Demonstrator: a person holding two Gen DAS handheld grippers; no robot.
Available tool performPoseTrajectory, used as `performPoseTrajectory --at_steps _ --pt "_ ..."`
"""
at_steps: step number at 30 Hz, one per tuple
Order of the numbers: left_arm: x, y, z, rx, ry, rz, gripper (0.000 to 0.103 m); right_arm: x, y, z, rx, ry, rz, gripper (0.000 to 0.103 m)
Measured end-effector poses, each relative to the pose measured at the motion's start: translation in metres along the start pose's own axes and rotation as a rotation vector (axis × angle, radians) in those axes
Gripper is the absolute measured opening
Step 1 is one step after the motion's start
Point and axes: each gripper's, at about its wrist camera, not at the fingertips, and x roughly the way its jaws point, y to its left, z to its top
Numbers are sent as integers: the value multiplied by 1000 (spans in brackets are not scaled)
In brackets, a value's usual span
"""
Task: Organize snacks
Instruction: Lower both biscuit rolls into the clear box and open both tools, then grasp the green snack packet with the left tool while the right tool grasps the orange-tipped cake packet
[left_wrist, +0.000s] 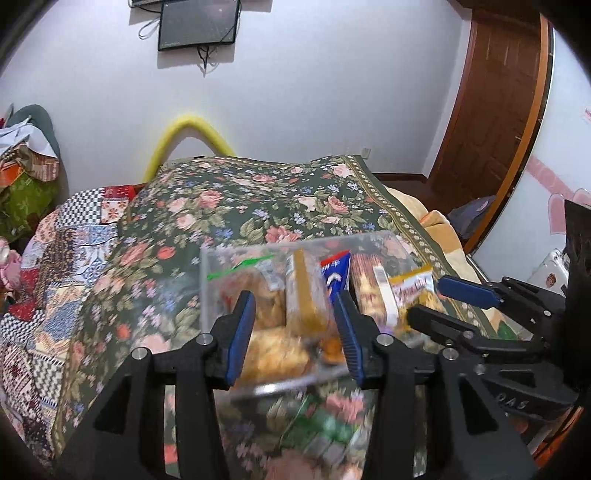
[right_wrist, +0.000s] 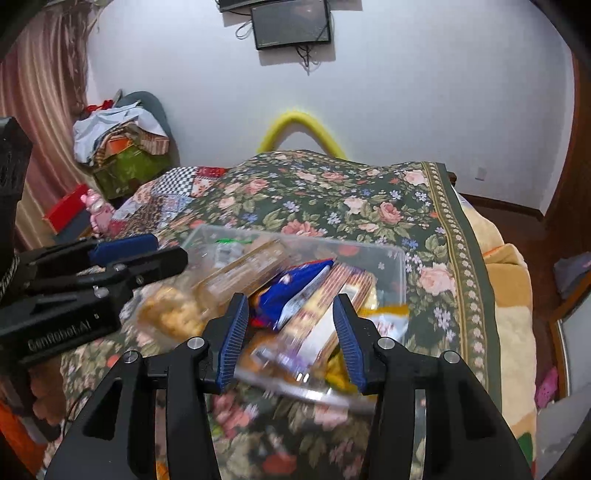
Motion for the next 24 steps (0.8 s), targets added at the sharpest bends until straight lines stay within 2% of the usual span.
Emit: performPoseTrajectory --at_steps 5,11,18,24 --pt "-29 10 -31 -12 15 6 47 -18 11 -26 -4 20 23 53" --pt "-55 17 -81 -11 66 19 48 -28 32 -69 -13 104 62 56" --pt "-68 20 -137 -12 136 34 49 -16 69 -113 -23 214 128 60" --pt "-75 30 -165 -86 171 9 49 0 99 -131 -50 256 153 68"
